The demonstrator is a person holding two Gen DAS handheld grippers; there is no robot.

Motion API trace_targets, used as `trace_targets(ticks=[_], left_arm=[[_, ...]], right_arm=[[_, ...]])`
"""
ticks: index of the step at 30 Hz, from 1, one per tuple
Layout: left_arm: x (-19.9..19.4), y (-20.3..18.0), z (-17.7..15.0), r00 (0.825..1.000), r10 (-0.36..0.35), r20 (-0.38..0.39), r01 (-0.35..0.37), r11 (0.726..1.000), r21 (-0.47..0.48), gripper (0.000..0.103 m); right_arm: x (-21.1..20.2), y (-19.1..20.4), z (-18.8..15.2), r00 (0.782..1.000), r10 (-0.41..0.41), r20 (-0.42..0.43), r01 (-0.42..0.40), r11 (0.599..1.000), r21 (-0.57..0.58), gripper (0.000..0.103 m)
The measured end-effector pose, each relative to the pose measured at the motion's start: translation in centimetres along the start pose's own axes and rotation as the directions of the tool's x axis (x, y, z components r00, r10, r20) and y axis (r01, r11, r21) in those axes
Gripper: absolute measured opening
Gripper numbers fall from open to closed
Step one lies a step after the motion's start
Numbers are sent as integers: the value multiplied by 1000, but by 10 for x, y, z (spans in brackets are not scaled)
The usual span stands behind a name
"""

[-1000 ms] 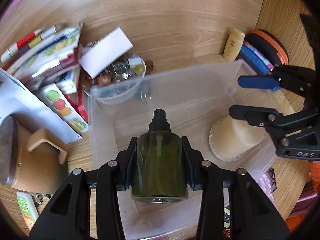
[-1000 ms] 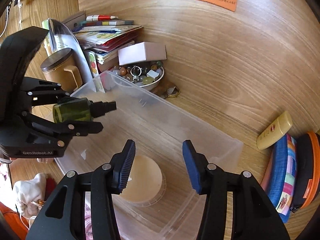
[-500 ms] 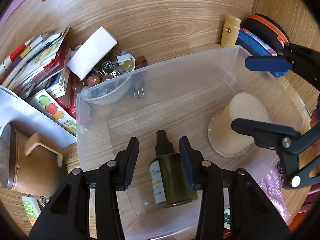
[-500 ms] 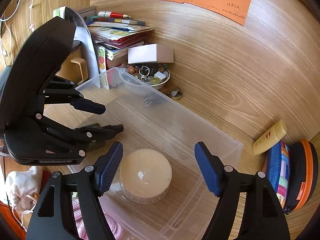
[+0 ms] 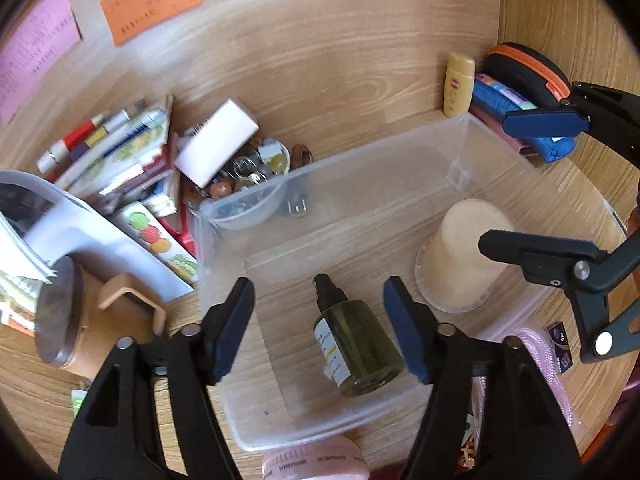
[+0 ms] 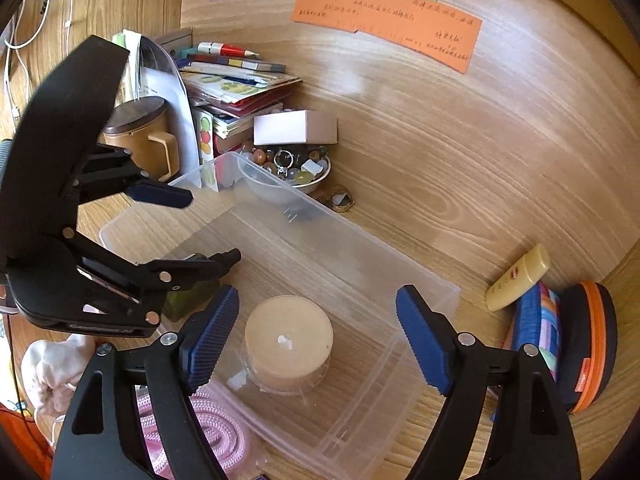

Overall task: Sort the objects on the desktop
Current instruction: 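Open both grippers to release the bottle and cup in the bin, then withdraw both grippers from the bin toward the remaining desk items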

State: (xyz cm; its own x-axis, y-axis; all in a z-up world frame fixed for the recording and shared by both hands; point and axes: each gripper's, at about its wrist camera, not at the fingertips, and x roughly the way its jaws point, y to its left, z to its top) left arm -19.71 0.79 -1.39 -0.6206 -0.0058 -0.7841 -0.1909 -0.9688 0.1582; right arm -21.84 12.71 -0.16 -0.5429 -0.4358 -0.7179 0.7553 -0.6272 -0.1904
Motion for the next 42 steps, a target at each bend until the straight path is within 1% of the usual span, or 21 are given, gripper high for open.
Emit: trace_targets(ticks=[5, 9, 15, 24, 28, 30, 36, 39, 42], left_arm=[[-18, -3, -2, 998, 42, 39, -43, 999, 9, 78], [-29, -6, -3, 996, 60, 61, -60, 998, 2, 88], [-51, -2, -11, 993, 82, 87, -80, 996, -27, 93], [-82, 15, -33, 986, 118, 116, -106, 989, -101, 96], [-91, 20, -47, 985, 131, 116, -116, 985, -124, 97], [-94, 21, -53, 984, 133, 118, -116, 984, -134, 97], [-98, 26, -73, 985, 129, 112, -110, 980, -167, 97], [-96, 28, -82, 988, 115, 102, -95, 978, -188, 97], [-91, 30, -90, 991, 102, 88, -82, 974, -212, 97]], right_arm=[[-14, 3, -2, 1000, -16, 19, 16, 1000, 0, 81], [-26, 7, -5, 999, -28, 39, 28, 1000, -5, 81], [-47, 11, -10, 996, -49, 68, 49, 999, -6, 81], [-79, 7, -24, 991, -71, 109, 69, 997, 21, 82], [-89, 4, -33, 988, -87, 125, 82, 996, 42, 90], [-94, 2, -39, 988, -85, 131, 79, 995, 55, 90], [-95, -1, -60, 990, -89, 108, 78, 992, 99, 91], [-89, 0, -72, 991, -100, 87, 89, 988, 122, 91], [-81, -1, -85, 994, -92, 61, 81, 983, 168, 91]])
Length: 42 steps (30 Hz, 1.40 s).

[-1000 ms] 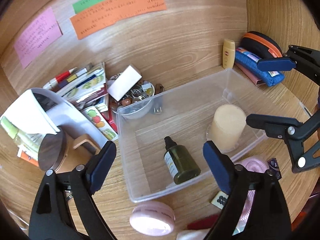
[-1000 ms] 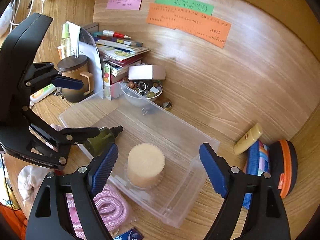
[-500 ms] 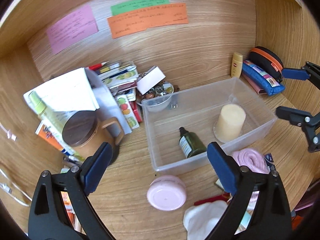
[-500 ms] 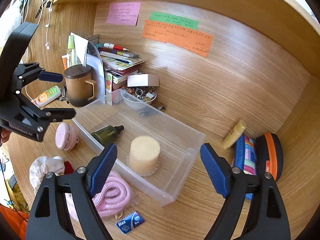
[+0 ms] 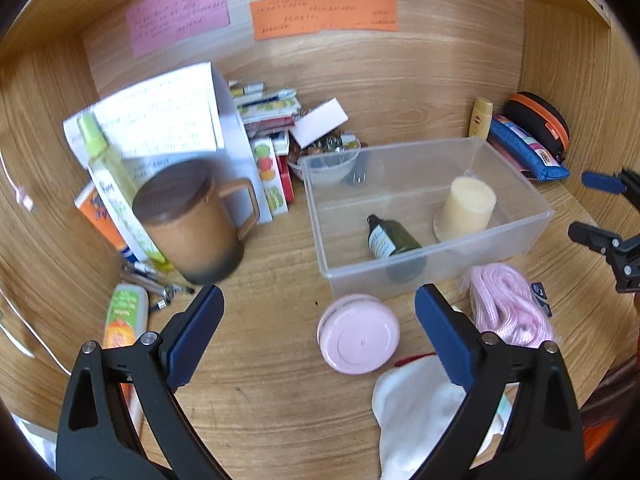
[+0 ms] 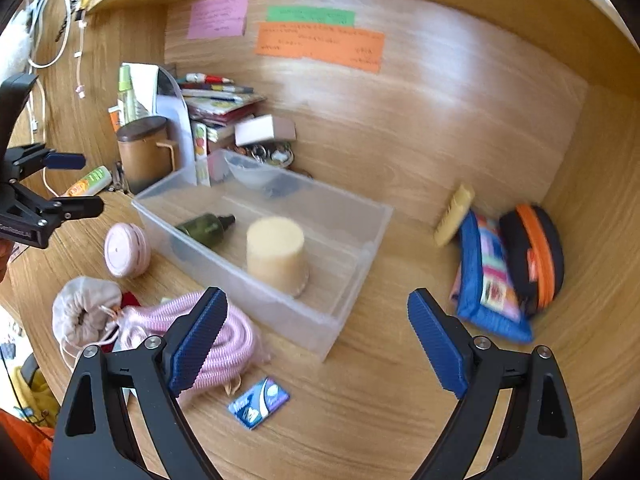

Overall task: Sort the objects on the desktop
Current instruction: 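Withdraw both grippers from the bin toward the remaining desk items, then grasp the pink round container with the left gripper while the right gripper grasps the blue Max box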

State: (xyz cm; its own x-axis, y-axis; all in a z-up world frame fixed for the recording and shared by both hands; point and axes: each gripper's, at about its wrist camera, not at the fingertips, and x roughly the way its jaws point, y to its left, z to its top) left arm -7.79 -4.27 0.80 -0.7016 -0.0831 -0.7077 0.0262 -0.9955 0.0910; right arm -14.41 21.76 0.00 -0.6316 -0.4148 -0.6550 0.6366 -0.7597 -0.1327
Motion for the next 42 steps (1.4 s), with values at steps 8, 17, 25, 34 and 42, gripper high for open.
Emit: trace_targets(ticks=[8, 17, 25, 34, 42], left_arm=[[14, 7, -20, 998, -59, -36, 55, 994, -95, 97], [47, 10, -35, 987, -97, -129, 77, 985, -156, 97], [71, 20, -40, 972, -152, -181, 103, 962, -254, 97], [81, 18, -40, 984, -87, -156, 46, 967, -249, 97], [84, 14, -40, 991, -42, -129, 14, 978, -210, 95]], right_arm=[[14, -4, -38, 996, -25, -86, 31, 997, 68, 91], [21, -6, -64, 986, 24, -166, -6, 994, 109, 91], [30, 3, -71, 976, 68, -206, -54, 996, 72, 91], [40, 8, -71, 971, 89, -220, -80, 996, 49, 90], [45, 15, -71, 968, 117, -224, -111, 993, 39, 83]])
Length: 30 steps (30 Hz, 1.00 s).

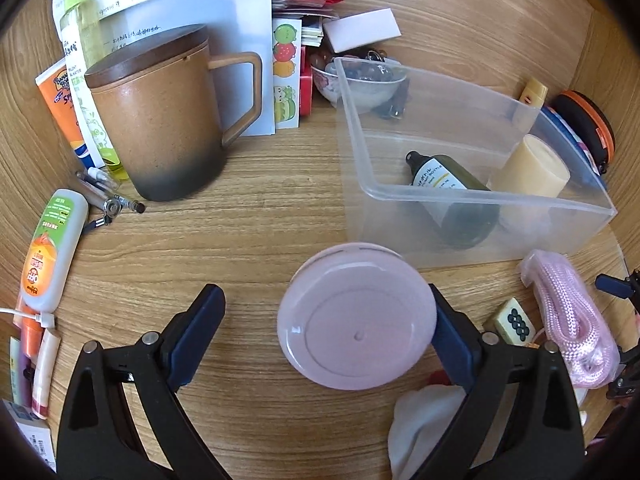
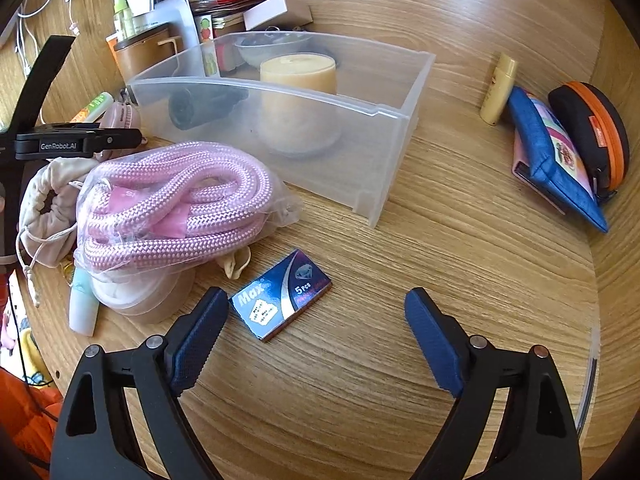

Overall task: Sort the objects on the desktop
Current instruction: 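Grasp the pink round container with the left gripper while the right gripper grasps the blue Max box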

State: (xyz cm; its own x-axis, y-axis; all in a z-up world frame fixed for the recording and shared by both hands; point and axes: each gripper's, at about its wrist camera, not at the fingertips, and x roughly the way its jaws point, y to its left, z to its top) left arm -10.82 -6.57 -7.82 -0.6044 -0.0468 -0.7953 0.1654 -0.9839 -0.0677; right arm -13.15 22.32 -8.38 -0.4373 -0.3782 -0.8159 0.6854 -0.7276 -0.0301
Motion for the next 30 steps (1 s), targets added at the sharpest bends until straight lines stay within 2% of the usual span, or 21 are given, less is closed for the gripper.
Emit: trace_targets(ticks=[2, 3, 6, 10, 14, 17, 30], left_arm=[[2, 1, 0, 1000, -14, -2, 14, 1000, -4, 89], [3, 0, 1, 1000, -20, -5, 20, 1000, -3, 84], [7, -4, 2, 1000, -20, -11, 20, 1000, 3, 76], [8, -5, -1, 1000, -22, -6, 22, 1000, 4, 72], [8, -6, -3, 1000, -16, 4, 16, 1000, 7, 70], [6, -8, -4, 1000, -23, 17, 23, 1000, 15, 62], [0, -8, -6, 998, 20, 55, -21, 1000, 20, 62]], right_arm=[[2, 1, 0, 1000, 7, -7, -7, 1000, -14, 74], [1, 2, 0, 1000, 17, -5, -17, 1000, -20, 74], [0, 3, 1, 1000, 22, -1, -22, 999, -44, 73], [-1, 2, 2, 998, 64, 2, -63, 996, -58, 63], [-1, 0, 2, 998, 69, 8, -69, 995, -68, 58], [-1, 1, 4, 997, 75, 13, -74, 994, -76, 50], [-5, -9, 7, 999, 40, 17, -40, 999, -13, 50]])
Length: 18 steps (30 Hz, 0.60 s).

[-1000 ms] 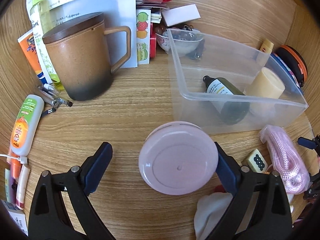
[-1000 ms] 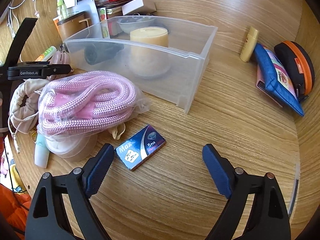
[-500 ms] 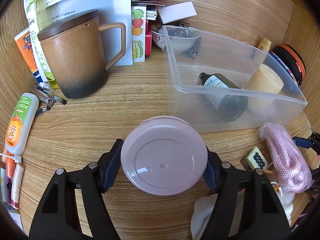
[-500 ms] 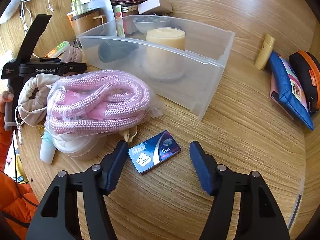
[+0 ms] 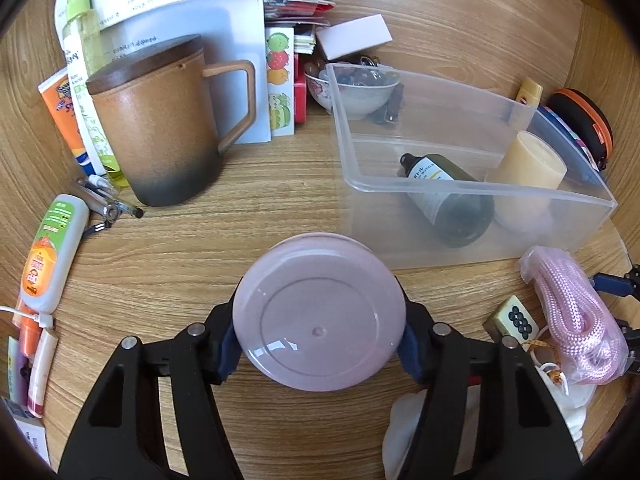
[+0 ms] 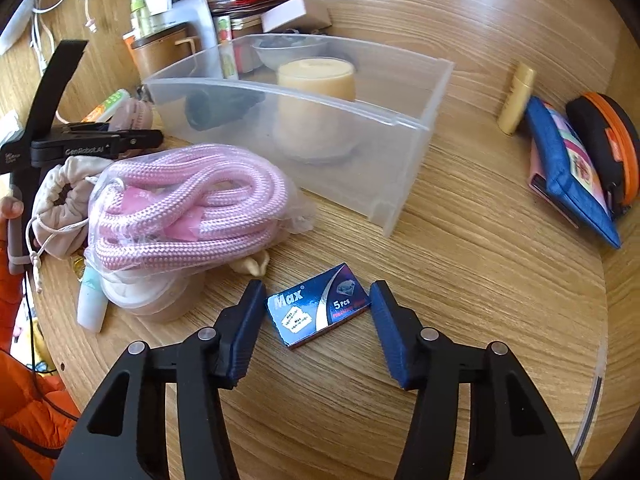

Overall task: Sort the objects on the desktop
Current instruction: 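Grasp the pink round container with the left gripper while the right gripper grasps the blue Max box, then lift and carry the pink container and blue box over the clear bin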

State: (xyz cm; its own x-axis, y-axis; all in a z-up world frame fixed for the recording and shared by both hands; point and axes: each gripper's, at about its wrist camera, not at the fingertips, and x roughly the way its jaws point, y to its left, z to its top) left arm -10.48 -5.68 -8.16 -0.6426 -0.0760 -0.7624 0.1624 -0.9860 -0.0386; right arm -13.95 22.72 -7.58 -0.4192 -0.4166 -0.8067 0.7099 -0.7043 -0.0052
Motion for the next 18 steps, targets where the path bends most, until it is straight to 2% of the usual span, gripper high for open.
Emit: trace_targets(ticks=[12, 18], left_arm=[[-26, -1, -1, 998, 30, 55, -30, 1000, 6, 62], [-48, -6, 6, 993, 35, 113, -40, 998, 38, 62]], right_arm=[[-42, -29, 13, 993, -62, 99, 54, 995, 84, 50], [-56, -36, 29, 984, -77, 160, 64, 994, 83, 50]])
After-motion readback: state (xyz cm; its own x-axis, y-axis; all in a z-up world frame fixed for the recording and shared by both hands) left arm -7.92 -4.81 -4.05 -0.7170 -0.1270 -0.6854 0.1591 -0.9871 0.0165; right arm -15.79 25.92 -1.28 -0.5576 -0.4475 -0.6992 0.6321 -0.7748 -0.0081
